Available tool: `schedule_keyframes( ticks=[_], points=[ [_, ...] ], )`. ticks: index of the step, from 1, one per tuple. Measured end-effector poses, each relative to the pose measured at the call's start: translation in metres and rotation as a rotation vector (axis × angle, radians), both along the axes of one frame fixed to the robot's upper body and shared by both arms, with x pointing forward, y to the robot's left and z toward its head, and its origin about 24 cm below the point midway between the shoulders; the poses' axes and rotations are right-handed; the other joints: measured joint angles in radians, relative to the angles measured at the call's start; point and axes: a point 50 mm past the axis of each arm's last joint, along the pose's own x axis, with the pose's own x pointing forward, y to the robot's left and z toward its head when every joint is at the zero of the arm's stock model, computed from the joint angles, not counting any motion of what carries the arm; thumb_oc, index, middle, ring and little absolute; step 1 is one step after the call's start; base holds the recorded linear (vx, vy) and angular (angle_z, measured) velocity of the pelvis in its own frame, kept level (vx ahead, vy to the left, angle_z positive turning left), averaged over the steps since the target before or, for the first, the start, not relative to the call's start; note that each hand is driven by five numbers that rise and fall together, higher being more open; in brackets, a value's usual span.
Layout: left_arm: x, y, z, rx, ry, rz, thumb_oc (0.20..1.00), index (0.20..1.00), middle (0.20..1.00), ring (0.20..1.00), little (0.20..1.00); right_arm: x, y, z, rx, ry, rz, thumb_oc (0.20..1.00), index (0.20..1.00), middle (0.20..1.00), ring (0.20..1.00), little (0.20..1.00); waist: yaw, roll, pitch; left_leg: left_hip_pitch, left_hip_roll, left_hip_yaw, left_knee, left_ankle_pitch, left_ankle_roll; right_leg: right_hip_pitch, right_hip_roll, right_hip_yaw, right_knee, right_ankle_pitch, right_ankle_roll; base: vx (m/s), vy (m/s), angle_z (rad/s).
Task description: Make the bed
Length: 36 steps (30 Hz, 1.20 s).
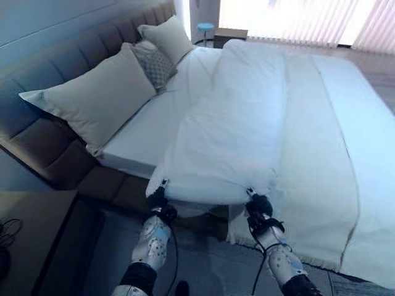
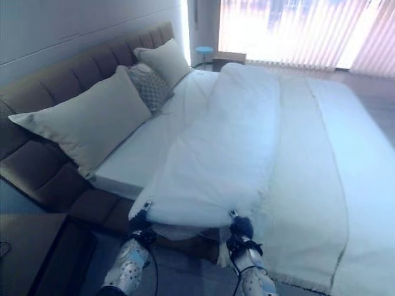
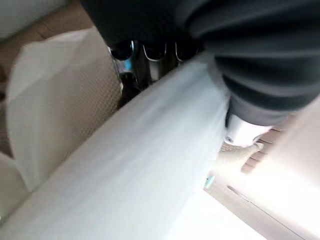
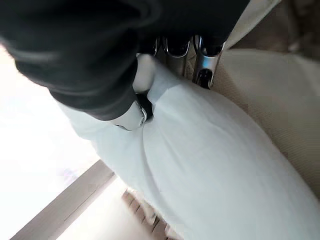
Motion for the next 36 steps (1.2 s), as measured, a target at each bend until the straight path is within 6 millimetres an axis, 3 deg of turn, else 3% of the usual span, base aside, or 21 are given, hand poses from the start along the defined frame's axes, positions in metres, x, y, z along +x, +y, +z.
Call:
schedule_keyframes(
  ticks=[3,8,9,12,14,16,17,19,25,30,36],
  points=[
    [-0.003,0.000,-0.008,0.015,0.033,-0.012,0.200,0.200,0.200,0.200,0.200,0.000,-0.001,-0.006,-0.023,0.029,0.005,0.200,0.200,0.200,0.200,0.200,0.001,0.005,0.004,-0.025,0.002,0.007,0.061,-0.006,-0.015,0.001,-0.009,0.010,0.006,-0.004,0.002,-0.04,0.063,-0.05],
    [-0.017,0.001,-0.033,0.032,0.142,-0.044,0.200,0.200,0.200,0.200,0.200,-0.009,-0.006,-0.028,-0.092,0.129,0.030,0.200,0.200,0.200,0.200,0.200,0.004,0.042,0.005,-0.046,0.021,0.022,0.069,-0.041,-0.049,-0.069,0.003,0.070,0.050,-0.012,-0.006,-0.04,0.161,-0.34],
    [-0.019,0.000,-0.036,0.028,0.157,-0.053,0.200,0.200,0.200,0.200,0.200,-0.014,-0.008,-0.032,-0.105,0.150,0.031,0.200,0.200,0.200,0.200,0.200,-0.008,0.053,0.015,-0.066,0.023,0.024,0.060,-0.041,-0.022,-0.099,0.001,0.068,0.067,0.001,-0.007,-0.18,0.228,-0.26],
    [-0.018,-0.002,-0.041,0.031,0.181,-0.067,0.200,0.200,0.200,0.200,0.200,-0.014,-0.011,-0.040,-0.130,0.195,0.034,0.200,0.200,0.200,0.200,0.200,-0.019,0.050,0.034,-0.136,0.009,0.036,0.058,-0.018,0.000,-0.207,-0.012,0.093,0.119,0.004,0.002,-0.25,0.272,-0.27],
    [-0.005,-0.004,-0.035,0.041,0.161,-0.083,0.200,0.200,0.200,0.200,0.200,0.004,-0.013,-0.033,-0.165,0.173,0.040,0.200,0.200,0.200,0.200,0.200,-0.020,0.051,0.085,-0.206,0.008,0.061,0.078,-0.010,0.017,-0.292,-0.022,0.122,0.151,0.016,0.015,-0.08,0.170,-0.34],
    [0.001,-0.005,-0.033,0.051,0.155,-0.097,0.200,0.200,0.200,0.200,0.200,0.008,-0.014,-0.034,-0.176,0.183,0.041,0.200,0.200,0.200,0.200,0.200,-0.014,0.041,0.119,-0.208,0.000,0.086,0.076,-0.007,0.027,-0.305,-0.032,0.137,0.144,0.029,0.027,-0.08,0.187,-0.33],
    [0.004,0.000,-0.031,0.081,0.147,-0.099,0.200,0.200,0.200,0.200,0.200,0.015,-0.012,-0.031,-0.205,0.177,0.059,0.200,0.200,0.200,0.200,0.200,0.011,0.031,0.137,-0.208,0.003,0.127,0.070,-0.018,0.030,-0.326,-0.035,0.165,0.141,0.032,0.039,-0.01,0.086,-0.82],
    [0.009,0.005,-0.029,0.113,0.138,-0.101,0.200,0.200,0.200,0.200,0.200,0.031,-0.009,-0.022,-0.244,0.152,0.080,0.200,0.200,0.200,0.200,0.200,0.026,0.028,0.167,-0.220,0.003,0.167,0.062,-0.018,0.031,-0.337,-0.052,0.153,0.094,0.083,0.052,-0.03,0.113,-0.79],
    [0.024,0.007,-0.017,0.138,0.101,-0.104,0.200,0.200,0.200,0.200,0.200,0.044,-0.008,-0.014,-0.272,0.134,0.091,0.200,0.200,0.200,0.200,0.200,0.034,0.020,0.225,-0.263,0.000,0.166,0.061,-0.008,0.047,-0.348,-0.053,0.137,0.033,0.122,0.047,-0.01,0.034,0.00],
    [0.047,0.011,0.004,0.194,0.047,-0.122,0.200,0.200,0.200,0.200,0.200,0.069,-0.004,0.008,-0.298,0.085,0.074,0.200,0.200,0.200,0.200,0.200,0.035,0.017,0.295,-0.338,0.002,0.160,0.081,-0.006,0.050,-0.405,-0.050,0.123,0.033,0.126,0.043,0.01,-0.002,0.08],
    [0.059,0.012,0.016,0.226,0.018,-0.130,0.200,0.200,0.200,0.200,0.200,0.083,-0.005,0.022,-0.345,0.052,0.078,0.200,0.200,0.200,0.200,0.200,0.034,0.017,0.314,-0.391,0.002,0.155,0.085,-0.004,0.052,-0.455,-0.051,0.119,0.034,0.126,0.042,0.02,-0.020,0.02]
  ],
)
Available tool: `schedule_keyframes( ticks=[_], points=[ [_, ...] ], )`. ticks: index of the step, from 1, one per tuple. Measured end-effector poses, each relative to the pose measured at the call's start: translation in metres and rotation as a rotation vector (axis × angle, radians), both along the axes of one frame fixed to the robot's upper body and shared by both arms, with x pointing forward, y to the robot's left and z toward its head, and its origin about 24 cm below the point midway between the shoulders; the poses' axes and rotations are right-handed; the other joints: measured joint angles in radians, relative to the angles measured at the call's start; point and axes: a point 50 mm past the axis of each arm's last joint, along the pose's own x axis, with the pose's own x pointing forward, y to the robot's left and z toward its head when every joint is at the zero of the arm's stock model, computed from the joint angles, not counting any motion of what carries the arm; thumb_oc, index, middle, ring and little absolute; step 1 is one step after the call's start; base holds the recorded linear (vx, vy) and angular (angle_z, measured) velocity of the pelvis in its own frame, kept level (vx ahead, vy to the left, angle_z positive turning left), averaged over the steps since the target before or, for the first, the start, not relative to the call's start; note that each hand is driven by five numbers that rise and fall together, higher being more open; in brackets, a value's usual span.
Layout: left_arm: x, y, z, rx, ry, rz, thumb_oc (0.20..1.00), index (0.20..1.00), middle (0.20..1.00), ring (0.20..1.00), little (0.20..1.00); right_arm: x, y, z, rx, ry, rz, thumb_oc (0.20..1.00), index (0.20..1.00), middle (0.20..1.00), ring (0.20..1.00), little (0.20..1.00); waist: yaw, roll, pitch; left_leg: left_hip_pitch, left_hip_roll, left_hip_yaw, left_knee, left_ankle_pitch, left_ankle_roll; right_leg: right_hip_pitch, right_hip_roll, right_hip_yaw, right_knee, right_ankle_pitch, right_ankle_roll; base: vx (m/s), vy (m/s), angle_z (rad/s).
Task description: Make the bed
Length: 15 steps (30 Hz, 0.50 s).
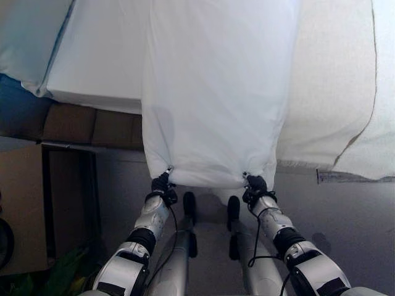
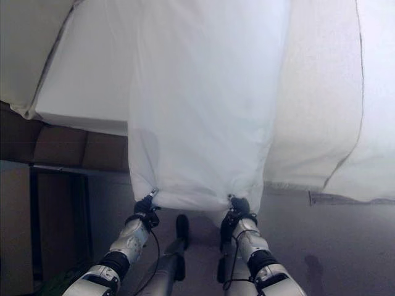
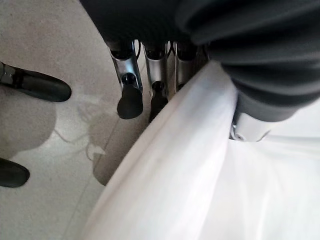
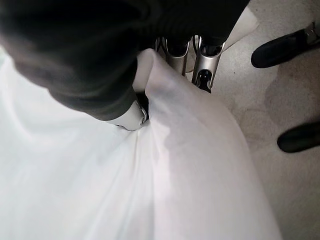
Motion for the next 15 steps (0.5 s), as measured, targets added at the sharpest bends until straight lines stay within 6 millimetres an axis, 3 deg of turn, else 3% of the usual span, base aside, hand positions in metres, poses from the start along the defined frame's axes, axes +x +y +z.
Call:
schedule_keyframes(
  ticks=[2,3,4,6,11,15],
  points=[
    [0.003,0.000,0.003,0.012,-0.005,-0.002,0.200,0.200,0.200,0.200,0.200,0.003,0.000,0.002,-0.005,-0.005,-0.004,0.200,0.200,0.200,0.200,0.200,0.000,0.000,0.001,-0.014,0.000,-0.004,0.001,0.000,0.000,-0.014,0.000,-0.001,0.000,0.000,0.000,0.02,-0.011,0.01],
    [0.003,-0.001,0.004,0.018,-0.007,-0.005,0.492,0.492,0.492,0.492,0.492,0.003,0.000,0.002,-0.007,-0.003,-0.008,1.000,1.000,1.000,1.000,1.000,0.001,0.000,0.001,-0.020,0.000,-0.006,0.000,0.001,0.000,-0.020,0.000,-0.002,0.001,0.000,0.000,0.00,0.000,0.00],
    [0.003,-0.001,0.003,0.022,-0.004,-0.002,1.000,1.000,1.000,1.000,1.000,0.002,-0.001,0.001,-0.011,0.005,-0.013,1.000,1.000,1.000,1.000,1.000,0.001,0.000,0.001,-0.021,0.000,-0.006,0.000,0.001,0.001,-0.021,0.000,-0.002,0.001,0.000,0.000,0.04,-0.022,0.01],
    [0.000,0.005,-0.002,0.041,0.029,0.028,1.000,1.000,1.000,1.000,1.000,-0.001,-0.006,-0.006,-0.029,0.041,-0.039,1.000,1.000,1.000,1.000,1.000,0.000,0.000,0.001,-0.021,-0.001,-0.006,-0.001,0.001,0.001,-0.021,-0.001,-0.002,-0.001,0.000,0.000,0.04,-0.025,0.00],
    [-0.013,0.045,-0.015,0.133,0.124,0.164,1.000,1.000,1.000,1.000,1.000,-0.019,-0.045,-0.029,-0.125,0.161,-0.138,1.000,1.000,1.000,1.000,1.000,-0.001,0.000,0.001,-0.015,-0.001,-0.006,-0.001,0.002,0.002,-0.016,-0.001,-0.002,0.000,0.000,0.000,0.01,-0.007,0.00],
    [-0.047,0.076,-0.043,0.137,0.253,0.285,1.000,1.000,1.000,1.000,1.000,-0.049,-0.072,-0.055,-0.199,0.276,-0.183,1.000,1.000,1.000,1.000,1.000,-0.001,-0.001,0.000,0.052,-0.003,-0.005,-0.015,0.003,0.002,0.052,-0.002,-0.003,-0.015,0.000,0.000,0.05,-0.032,0.01]
  ],
)
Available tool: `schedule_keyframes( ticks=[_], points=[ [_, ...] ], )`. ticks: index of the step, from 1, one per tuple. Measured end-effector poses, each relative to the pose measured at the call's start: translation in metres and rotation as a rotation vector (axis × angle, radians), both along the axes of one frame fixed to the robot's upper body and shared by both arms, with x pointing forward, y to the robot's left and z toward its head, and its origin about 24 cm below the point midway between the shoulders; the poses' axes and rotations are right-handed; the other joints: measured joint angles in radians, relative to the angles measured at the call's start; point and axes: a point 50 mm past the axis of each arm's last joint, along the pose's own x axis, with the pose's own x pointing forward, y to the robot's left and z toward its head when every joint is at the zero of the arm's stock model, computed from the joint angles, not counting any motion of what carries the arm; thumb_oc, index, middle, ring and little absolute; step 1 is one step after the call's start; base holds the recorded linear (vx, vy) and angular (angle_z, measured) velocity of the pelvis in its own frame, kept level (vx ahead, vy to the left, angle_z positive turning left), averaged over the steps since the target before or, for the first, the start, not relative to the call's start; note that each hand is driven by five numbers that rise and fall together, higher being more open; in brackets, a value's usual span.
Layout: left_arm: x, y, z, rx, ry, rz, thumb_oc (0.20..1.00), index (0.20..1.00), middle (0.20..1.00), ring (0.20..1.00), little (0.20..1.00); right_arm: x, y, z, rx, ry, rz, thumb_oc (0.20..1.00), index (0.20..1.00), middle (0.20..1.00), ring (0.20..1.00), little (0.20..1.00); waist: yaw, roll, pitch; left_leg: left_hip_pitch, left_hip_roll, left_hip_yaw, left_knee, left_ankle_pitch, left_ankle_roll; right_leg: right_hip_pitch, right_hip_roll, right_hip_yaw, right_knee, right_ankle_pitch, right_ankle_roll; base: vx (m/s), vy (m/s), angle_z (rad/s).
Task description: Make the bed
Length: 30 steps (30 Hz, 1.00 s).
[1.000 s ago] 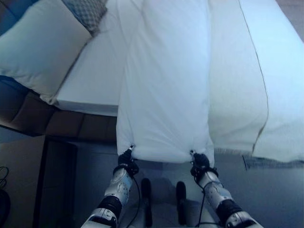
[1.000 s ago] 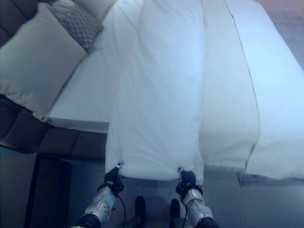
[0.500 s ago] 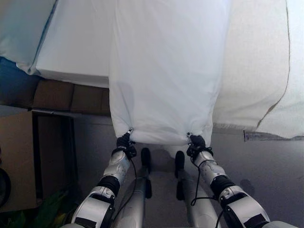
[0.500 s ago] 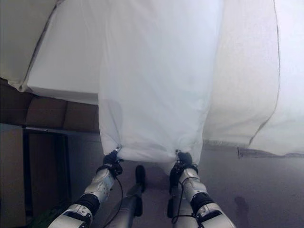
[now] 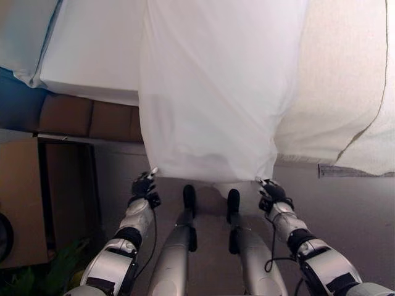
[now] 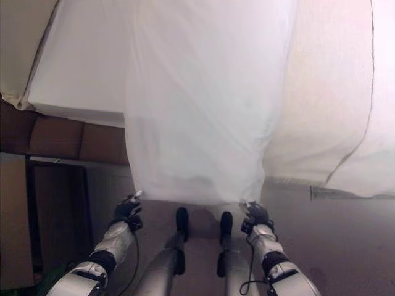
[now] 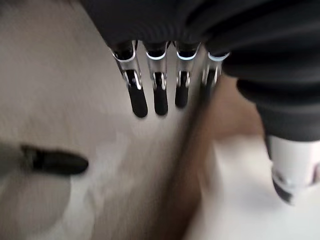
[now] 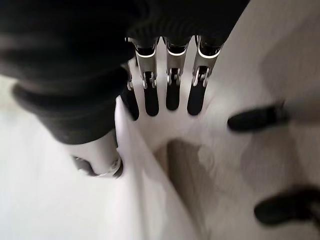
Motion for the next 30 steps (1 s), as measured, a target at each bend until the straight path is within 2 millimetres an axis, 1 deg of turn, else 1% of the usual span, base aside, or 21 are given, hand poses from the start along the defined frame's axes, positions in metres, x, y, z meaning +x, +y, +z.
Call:
schedule_keyframes(
  ticks=[1,3,4,5,6,7,8,9,10,12,13,14,16,17,20,21,22,23,26,27,30],
  points=[
    [-0.013,0.004,-0.010,0.005,0.043,0.010,1.000,1.000,1.000,1.000,1.000,-0.010,-0.006,-0.007,-0.020,0.033,-0.001,1.000,1.000,1.000,1.000,1.000,0.000,-0.001,-0.001,0.030,-0.001,0.000,-0.009,0.000,0.000,0.028,0.000,0.000,-0.006,0.000,0.000,0.00,0.000,0.00],
    [-0.032,0.009,-0.024,0.017,0.106,0.001,1.000,1.000,1.000,1.000,1.000,-0.024,-0.014,-0.017,-0.040,0.080,-0.007,1.000,1.000,1.000,1.000,1.000,-0.002,-0.003,-0.004,0.061,0.000,0.001,-0.015,0.001,-0.002,0.057,0.001,-0.001,-0.011,0.001,0.001,0.05,-0.026,-0.01],
    [-0.045,0.011,-0.034,0.022,0.165,-0.017,1.000,1.000,1.000,1.000,1.000,-0.036,-0.020,-0.026,-0.053,0.135,-0.006,1.000,1.000,1.000,1.000,1.000,-0.002,-0.004,-0.005,0.092,0.001,0.003,-0.027,0.004,-0.004,0.084,0.002,0.000,-0.014,0.001,0.001,0.06,-0.050,-0.01],
    [-0.051,0.011,-0.039,0.026,0.196,-0.029,1.000,1.000,1.000,1.000,1.000,-0.042,-0.021,-0.030,-0.061,0.163,0.003,1.000,1.000,1.000,1.000,1.000,-0.002,-0.006,-0.006,0.108,0.000,0.004,-0.032,0.005,-0.005,0.099,0.002,0.000,-0.016,0.000,0.001,0.04,-0.060,-0.02],
    [-0.063,0.012,-0.046,0.033,0.239,-0.047,1.000,1.000,1.000,1.000,1.000,-0.053,-0.023,-0.038,-0.070,0.212,0.015,1.000,1.000,1.000,1.000,1.000,-0.002,-0.008,-0.025,0.117,0.002,0.003,-0.036,0.001,-0.011,0.105,0.003,0.002,-0.017,-0.001,0.002,0.08,-0.086,-0.02],
    [-0.069,0.013,-0.050,0.041,0.266,-0.073,1.000,1.000,1.000,1.000,1.000,-0.058,-0.023,-0.041,-0.081,0.231,0.037,1.000,1.000,1.000,1.000,1.000,-0.002,-0.008,-0.027,0.136,0.002,0.004,-0.046,0.003,-0.011,0.122,0.004,0.000,-0.022,0.000,0.001,0.08,-0.084,-0.01],
    [-0.082,0.013,-0.057,0.043,0.313,-0.104,1.000,1.000,1.000,1.000,1.000,-0.073,-0.025,-0.050,-0.091,0.284,0.060,1.000,1.000,1.000,1.000,1.000,-0.003,-0.009,-0.047,0.169,0.002,0.003,-0.061,0.006,-0.014,0.153,0.004,0.000,-0.033,0.000,0.001,0.08,-0.100,0.00],
    [-0.088,0.013,-0.061,0.046,0.334,-0.116,1.000,1.000,1.000,1.000,1.000,-0.081,-0.026,-0.054,-0.090,0.307,0.066,1.000,1.000,1.000,1.000,1.000,-0.003,-0.010,-0.064,0.181,0.002,0.003,-0.068,0.006,-0.014,0.163,0.005,0.000,-0.037,0.000,0.001,0.09,-0.150,0.00],
    [-0.102,0.013,-0.068,0.044,0.380,-0.138,1.000,1.000,1.000,1.000,1.000,-0.101,-0.028,-0.064,-0.088,0.367,0.073,1.000,1.000,1.000,1.000,1.000,-0.005,-0.010,-0.122,0.196,0.002,0.002,-0.081,0.007,-0.016,0.178,0.006,-0.002,-0.048,-0.001,0.001,0.07,-0.119,0.00],
    [-0.112,0.013,-0.073,0.043,0.414,-0.164,1.000,1.000,1.000,1.000,1.000,-0.119,-0.030,-0.072,-0.085,0.420,0.087,1.000,1.000,1.000,1.000,1.000,-0.007,-0.012,-0.157,0.244,0.002,0.003,-0.100,0.012,-0.016,0.225,0.008,-0.008,-0.065,0.000,0.001,0.03,-0.114,0.02],
    [-0.123,0.012,-0.078,0.033,0.442,-0.173,1.000,1.000,1.000,1.000,1.000,-0.135,-0.030,-0.078,-0.080,0.472,0.100,1.000,1.000,1.000,1.000,1.000,-0.015,-0.018,-0.211,0.273,0.003,0.003,-0.111,0.010,-0.024,0.250,0.010,-0.009,-0.079,-0.006,0.006,0.05,-0.155,0.00],
    [-0.135,0.013,-0.082,0.024,0.473,-0.176,1.000,1.000,1.000,1.000,1.000,-0.145,-0.029,-0.082,-0.074,0.504,0.110,1.000,1.000,1.000,1.000,1.000,-0.026,-0.024,-0.254,0.288,0.007,0.005,-0.121,0.008,-0.026,0.263,0.014,-0.009,-0.084,-0.011,0.005,0.04,-0.115,-0.03],
    [-0.143,0.010,-0.086,0.038,0.510,-0.220,1.000,1.000,1.000,1.000,1.000,-0.153,-0.027,-0.086,-0.075,0.528,0.139,1.000,1.000,1.000,1.000,1.000,-0.028,-0.030,-0.295,0.307,0.013,0.015,-0.126,0.007,-0.028,0.275,0.020,-0.002,-0.089,-0.012,0.003,0.04,-0.082,-0.15],
    [-0.140,0.007,-0.086,0.042,0.509,-0.244,1.000,1.000,1.000,1.000,1.000,-0.155,-0.027,-0.086,-0.076,0.535,0.146,1.000,1.000,1.000,1.000,1.000,-0.030,-0.032,-0.304,0.316,0.016,0.016,-0.127,0.006,-0.030,0.282,0.023,-0.002,-0.089,-0.012,0.003,0.04,-0.120,-0.14],
    [-0.139,-0.007,-0.089,0.056,0.533,-0.375,1.000,1.000,1.000,1.000,1.000,-0.164,-0.027,-0.089,-0.083,0.572,0.186,1.000,1.000,1.000,1.000,1.000,-0.030,-0.035,-0.345,0.341,0.029,0.017,-0.127,-0.001,-0.040,0.306,0.036,0.005,-0.090,-0.014,-0.002,0.06,-0.104,-0.08],
    [-0.140,-0.012,-0.091,0.070,0.548,-0.441,1.000,1.000,1.000,1.000,1.000,-0.170,-0.028,-0.091,-0.090,0.596,0.198,1.000,1.000,1.000,1.000,1.000,-0.033,-0.035,-0.354,0.364,0.034,0.018,-0.127,-0.005,-0.046,0.328,0.040,0.006,-0.091,-0.019,-0.011,0.03,-0.036,-0.04],
    [-0.140,-0.014,-0.092,0.081,0.558,-0.470,1.000,1.000,1.000,1.000,1.000,-0.173,-0.028,-0.092,-0.090,0.606,0.201,1.000,1.000,1.000,1.000,1.000,-0.034,-0.035,-0.363,0.370,0.036,0.020,-0.128,-0.006,-0.047,0.329,0.042,0.006,-0.090,-0.022,-0.016,0.07,-0.071,-0.07],
    [-0.143,-0.017,-0.093,0.106,0.580,-0.532,1.000,1.000,1.000,1.000,1.000,-0.180,-0.029,-0.093,-0.089,0.630,0.210,1.000,1.000,1.000,1.000,1.000,-0.034,-0.032,-0.387,0.371,0.042,0.029,-0.126,-0.008,-0.051,0.329,0.046,0.007,-0.085,-0.026,-0.020,0.04,-0.035,-0.08],
    [-0.146,-0.019,-0.095,0.134,0.603,-0.585,1.000,1.000,1.000,1.000,1.000,-0.185,-0.029,-0.095,-0.096,0.648,0.237,1.000,1.000,1.000,1.000,1.000,-0.038,-0.022,-0.404,0.390,0.052,0.035,-0.124,-0.010,-0.056,0.349,0.056,0.008,-0.086,-0.024,-0.024,0.04,-0.038,-0.10],
    [-0.148,-0.019,-0.095,0.145,0.614,-0.600,1.000,1.000,1.000,1.000,1.000,-0.185,-0.030,-0.094,-0.100,0.649,0.244,1.000,1.000,1.000,1.000,1.000,-0.048,-0.018,-0.405,0.401,0.055,0.035,-0.122,-0.011,-0.058,0.361,0.059,0.008,-0.089,-0.025,-0.026,0.06,-0.048,-0.01],
    [-0.149,-0.018,-0.096,0.147,0.623,-0.601,1.000,1.000,1.000,1.000,1.000,-0.185,-0.030,-0.094,-0.099,0.649,0.245,1.000,1.000,1.000,1.000,1.000,-0.053,-0.008,-0.412,0.406,0.062,0.036,-0.116,-0.017,-0.066,0.365,0.065,0.009,-0.087,-0.030,-0.034,0.03,-0.023,-0.01]
  ],
)
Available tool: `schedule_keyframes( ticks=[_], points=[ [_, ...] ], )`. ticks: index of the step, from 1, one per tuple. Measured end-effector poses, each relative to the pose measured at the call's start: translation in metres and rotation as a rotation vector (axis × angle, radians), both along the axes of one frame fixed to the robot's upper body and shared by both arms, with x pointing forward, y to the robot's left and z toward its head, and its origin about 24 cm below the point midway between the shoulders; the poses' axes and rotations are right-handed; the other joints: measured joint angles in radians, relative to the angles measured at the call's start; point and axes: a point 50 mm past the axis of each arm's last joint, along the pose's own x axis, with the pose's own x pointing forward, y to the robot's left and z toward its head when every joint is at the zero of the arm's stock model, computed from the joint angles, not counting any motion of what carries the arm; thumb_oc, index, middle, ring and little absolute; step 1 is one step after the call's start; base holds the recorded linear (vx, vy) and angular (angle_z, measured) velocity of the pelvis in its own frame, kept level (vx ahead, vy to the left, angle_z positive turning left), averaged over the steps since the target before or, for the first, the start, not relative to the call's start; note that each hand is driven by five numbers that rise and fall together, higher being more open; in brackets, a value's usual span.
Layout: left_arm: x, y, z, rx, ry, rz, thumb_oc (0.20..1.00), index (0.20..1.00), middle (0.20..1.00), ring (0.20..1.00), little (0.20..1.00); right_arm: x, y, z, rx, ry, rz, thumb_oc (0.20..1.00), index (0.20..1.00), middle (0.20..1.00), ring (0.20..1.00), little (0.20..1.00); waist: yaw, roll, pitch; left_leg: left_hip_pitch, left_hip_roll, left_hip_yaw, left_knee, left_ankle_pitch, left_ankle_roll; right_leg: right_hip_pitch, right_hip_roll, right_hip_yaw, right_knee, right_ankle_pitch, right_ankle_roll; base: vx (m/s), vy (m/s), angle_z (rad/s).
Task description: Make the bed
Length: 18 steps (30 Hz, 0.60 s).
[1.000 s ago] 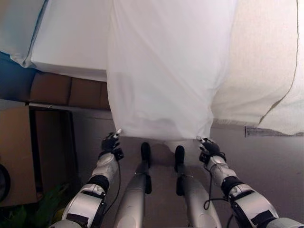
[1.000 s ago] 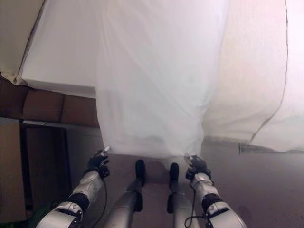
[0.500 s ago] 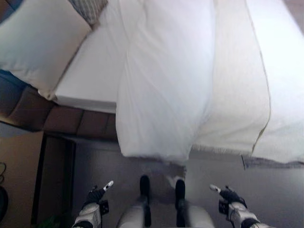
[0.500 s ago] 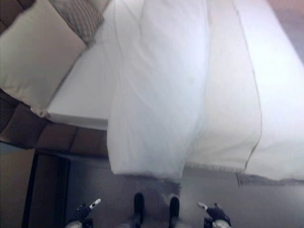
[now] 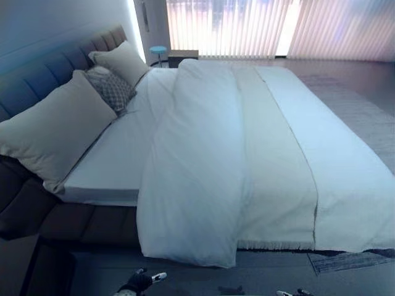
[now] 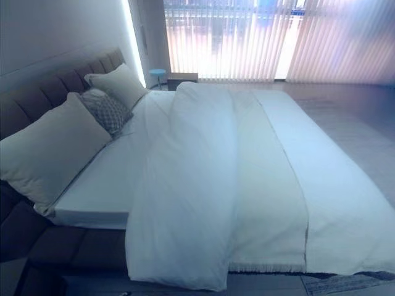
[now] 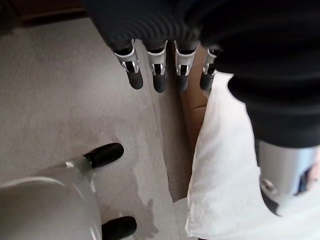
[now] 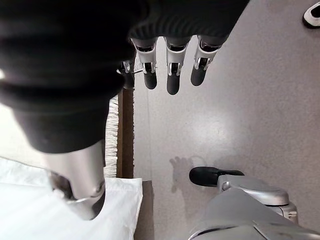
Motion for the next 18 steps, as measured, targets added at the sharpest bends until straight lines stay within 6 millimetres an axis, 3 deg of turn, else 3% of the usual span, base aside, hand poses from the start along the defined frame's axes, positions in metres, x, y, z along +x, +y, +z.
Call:
schedule_keyframes(
  ticks=[5,7,10,12,13,16,17,18],
  points=[
    [-0.005,-0.002,-0.002,-0.002,0.015,-0.005,1.000,1.000,1.000,1.000,1.000,0.003,-0.001,0.001,-0.002,-0.005,0.029,1.000,1.000,1.000,1.000,1.000,0.001,0.018,-0.001,0.005,0.014,-0.003,0.020,-0.007,-0.010,0.014,0.014,-0.002,0.007,-0.008,-0.015,0.01,-0.015,0.01],
    [-0.001,-0.006,-0.001,-0.013,-0.006,-0.019,1.000,1.000,1.000,1.000,1.000,0.014,-0.002,0.005,-0.013,-0.040,0.082,1.000,1.000,1.000,1.000,1.000,0.002,0.030,0.006,-0.004,0.016,-0.010,0.026,-0.008,-0.011,0.013,0.016,-0.006,0.018,-0.010,-0.018,0.00,-0.011,0.06],
    [0.024,-0.018,0.011,-0.072,-0.127,-0.047,1.000,1.000,1.000,1.000,1.000,0.054,-0.009,0.029,-0.066,-0.200,0.218,1.000,1.000,1.000,1.000,1.000,0.001,0.055,0.030,-0.028,0.014,-0.025,0.035,0.002,-0.012,-0.005,0.016,-0.015,0.041,-0.015,-0.023,-0.09,0.022,0.11],
    [0.053,-0.025,0.032,-0.153,-0.276,-0.031,1.000,1.000,1.000,1.000,1.000,0.091,-0.010,0.059,-0.092,-0.368,0.323,1.000,1.000,1.000,1.000,1.000,-0.002,0.062,0.051,-0.082,0.010,-0.032,0.080,-0.001,-0.017,-0.075,0.008,-0.029,0.095,-0.038,-0.030,-0.10,0.039,0.17],
    [0.078,-0.030,0.050,-0.211,-0.391,-0.036,1.000,1.000,1.000,1.000,1.000,0.120,-0.011,0.085,-0.120,-0.507,0.391,1.000,1.000,1.000,1.000,1.000,-0.001,0.070,0.072,-0.130,0.012,-0.034,0.107,0.001,-0.015,-0.122,0.007,-0.033,0.133,-0.042,-0.033,-0.10,0.039,0.04],
    [0.105,-0.035,0.069,-0.266,-0.482,-0.031,1.000,1.000,1.000,1.000,1.000,0.154,-0.008,0.110,-0.145,-0.606,0.433,1.000,1.000,1.000,1.000,1.000,0.000,0.063,0.108,-0.149,0.013,-0.039,0.121,0.008,-0.015,-0.152,0.005,-0.036,0.173,-0.053,-0.034,-0.13,0.109,0.07],
    [0.119,-0.038,0.083,-0.303,-0.541,-0.037,1.000,1.000,1.000,1.000,1.000,0.173,0.000,0.124,-0.142,-0.661,0.462,1.000,1.000,1.000,1.000,1.000,0.005,0.049,0.135,-0.192,0.013,-0.057,0.136,0.006,-0.018,-0.197,-0.006,-0.035,0.212,-0.066,-0.035,-0.16,0.245,0.01],
    [0.132,-0.041,0.096,-0.326,-0.588,-0.056,1.000,1.000,1.000,1.000,1.000,0.187,0.003,0.137,-0.145,-0.708,0.486,1.000,1.000,1.000,1.000,1.000,0.002,0.054,0.136,-0.223,0.006,-0.061,0.151,-0.002,-0.026,-0.241,-0.012,-0.032,0.236,-0.074,-0.044,-0.08,0.185,-0.09]
  ],
)
